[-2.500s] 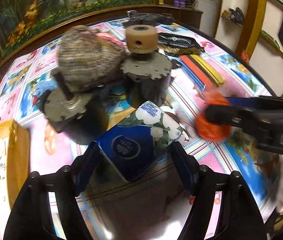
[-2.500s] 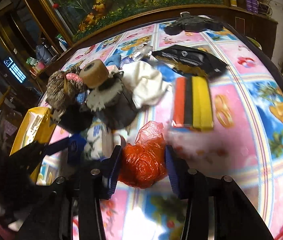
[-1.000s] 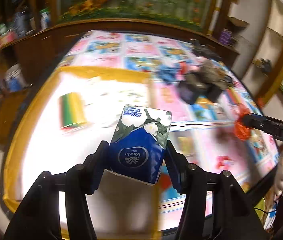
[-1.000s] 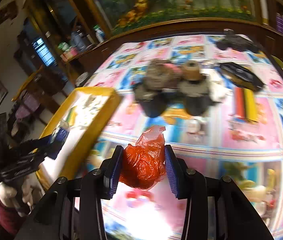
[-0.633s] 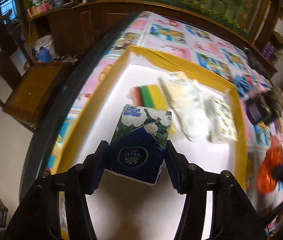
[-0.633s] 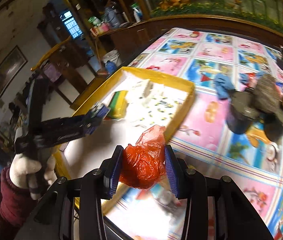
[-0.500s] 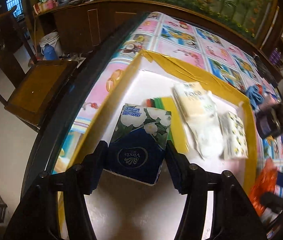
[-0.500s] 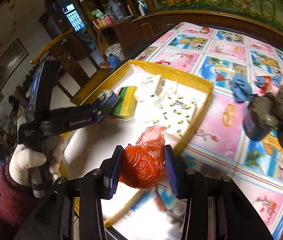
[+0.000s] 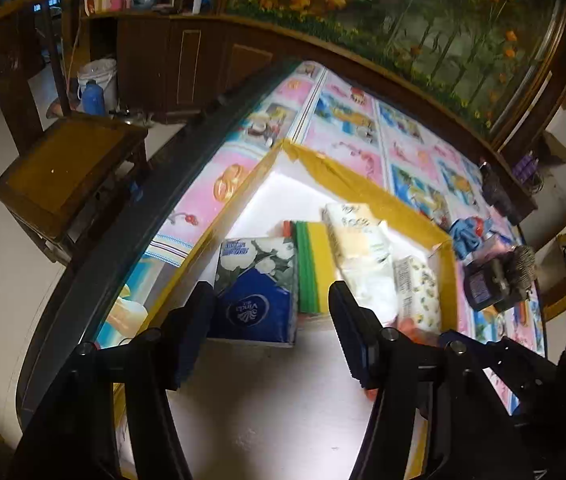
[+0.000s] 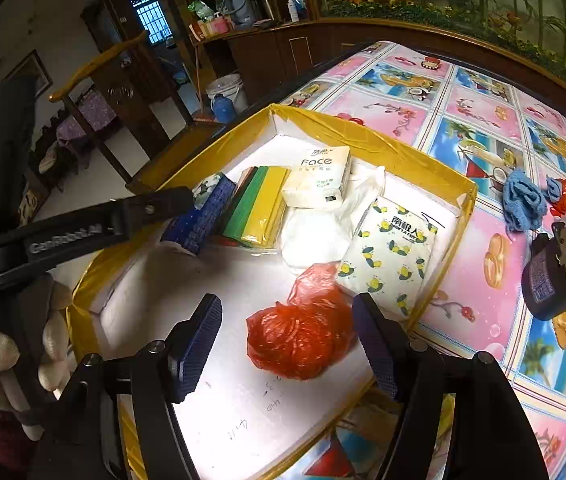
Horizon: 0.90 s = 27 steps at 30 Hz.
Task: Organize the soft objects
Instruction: 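Carry both items into the tray and open both tools, then move both tools back over the cluttered table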
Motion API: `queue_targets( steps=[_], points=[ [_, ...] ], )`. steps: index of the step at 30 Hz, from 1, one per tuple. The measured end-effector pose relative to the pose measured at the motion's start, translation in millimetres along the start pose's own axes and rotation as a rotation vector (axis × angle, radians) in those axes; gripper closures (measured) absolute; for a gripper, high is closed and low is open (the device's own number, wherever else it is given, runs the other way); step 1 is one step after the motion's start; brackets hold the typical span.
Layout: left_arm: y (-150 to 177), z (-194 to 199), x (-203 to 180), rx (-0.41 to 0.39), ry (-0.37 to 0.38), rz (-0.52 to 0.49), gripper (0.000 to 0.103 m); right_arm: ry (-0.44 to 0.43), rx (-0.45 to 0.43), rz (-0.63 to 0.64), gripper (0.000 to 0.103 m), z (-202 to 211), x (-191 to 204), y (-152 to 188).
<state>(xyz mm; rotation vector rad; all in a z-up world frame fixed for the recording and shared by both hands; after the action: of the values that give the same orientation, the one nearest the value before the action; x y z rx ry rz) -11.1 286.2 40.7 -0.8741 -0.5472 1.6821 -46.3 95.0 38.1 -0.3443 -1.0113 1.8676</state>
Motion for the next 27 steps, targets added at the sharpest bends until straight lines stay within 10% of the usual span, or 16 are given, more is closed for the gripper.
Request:
queue_targets(
  steps=[7,14,27],
  points=[
    [12,49,-51,-0.069,0.155,0.038,0.034,0.008,-0.129,-0.082,0.035,68,-51,11],
    [59,59,-129,0.018,0.343,-0.02,0.034,0.259,-0.276,-0.276,0.033,162,-183,27],
    [99,43,-219,0.107,0.448,-0.227,0.034,0.507,-0.299,-0.492,0.03,239,-305,85]
  ],
)
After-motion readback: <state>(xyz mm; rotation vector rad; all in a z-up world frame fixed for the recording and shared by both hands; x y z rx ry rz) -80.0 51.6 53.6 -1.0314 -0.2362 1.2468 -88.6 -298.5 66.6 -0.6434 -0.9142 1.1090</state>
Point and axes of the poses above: each gripper's, at about its wrist camera, not at the fingertips, and z roughly against the way its jaws point, x to its left, y to its underside, the point moved 4 cm from there along -z, roughly the way its jaws point, and after that the axes turned 13 degrees about -x, right-handed, at the moved point
